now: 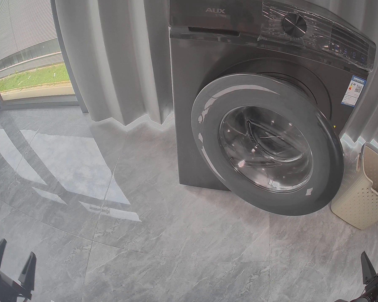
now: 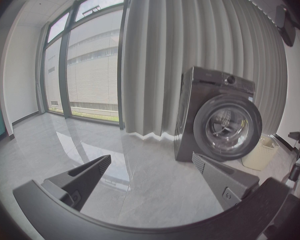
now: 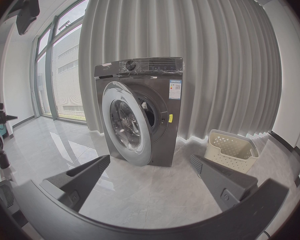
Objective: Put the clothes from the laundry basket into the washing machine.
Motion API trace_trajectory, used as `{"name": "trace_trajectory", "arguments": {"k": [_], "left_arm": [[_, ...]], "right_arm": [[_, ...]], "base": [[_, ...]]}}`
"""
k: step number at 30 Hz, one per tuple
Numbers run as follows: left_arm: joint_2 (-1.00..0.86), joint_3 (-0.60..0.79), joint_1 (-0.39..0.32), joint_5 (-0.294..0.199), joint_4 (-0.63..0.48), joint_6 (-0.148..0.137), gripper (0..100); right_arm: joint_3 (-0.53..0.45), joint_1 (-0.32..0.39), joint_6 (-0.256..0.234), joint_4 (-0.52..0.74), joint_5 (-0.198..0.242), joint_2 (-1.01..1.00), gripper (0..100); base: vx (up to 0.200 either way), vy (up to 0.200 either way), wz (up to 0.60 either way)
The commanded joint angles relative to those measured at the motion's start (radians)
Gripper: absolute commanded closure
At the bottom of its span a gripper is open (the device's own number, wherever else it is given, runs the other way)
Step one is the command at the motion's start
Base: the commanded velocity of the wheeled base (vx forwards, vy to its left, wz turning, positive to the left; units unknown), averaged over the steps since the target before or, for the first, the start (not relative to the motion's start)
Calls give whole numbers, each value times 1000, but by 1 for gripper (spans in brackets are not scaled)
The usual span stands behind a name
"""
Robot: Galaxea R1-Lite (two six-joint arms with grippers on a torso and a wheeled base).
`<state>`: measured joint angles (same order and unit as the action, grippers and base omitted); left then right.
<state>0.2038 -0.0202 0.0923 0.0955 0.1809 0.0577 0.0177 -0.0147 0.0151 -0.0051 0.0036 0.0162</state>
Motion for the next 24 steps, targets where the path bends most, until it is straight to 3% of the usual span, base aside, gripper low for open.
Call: {"name": "trace_trajectory", "arguments": {"k": [1, 9, 12, 14, 17, 20, 22, 24], "left_arm": [[-116, 20, -3, -17, -89, 1, 0], [-115, 20, -10, -3, -106, 16, 0], [-141, 20, -86, -5, -107, 2, 0], [-187, 20, -115, -2, -110, -24, 0], [-202, 19, -95, -45, -121, -12, 0], [-202, 20, -95, -80, -118, -24, 0], [-202, 20, -94, -89, -115, -24, 0], [-202, 19, -94, -89, -119, -19, 0]], "right_arm": [[-18, -1, 6, -1, 21, -16, 0], [-18, -1, 3, -4, 24, -16, 0], [-8, -1, -1, -18, 27, -16, 0], [94, -4, -21, -58, 29, -10, 0], [239, -16, -27, -41, 36, 82, 0], [243, -28, -27, -12, 84, 136, 0], [216, -37, -37, 25, 173, 234, 0], [196, -37, -49, 16, 216, 312, 0]], "base": [[0, 0, 0], [0, 0, 0], [0, 0, 0], [0, 0, 0], [0, 0, 0], [0, 0, 0], [0, 0, 0], [0, 0, 0]]}}
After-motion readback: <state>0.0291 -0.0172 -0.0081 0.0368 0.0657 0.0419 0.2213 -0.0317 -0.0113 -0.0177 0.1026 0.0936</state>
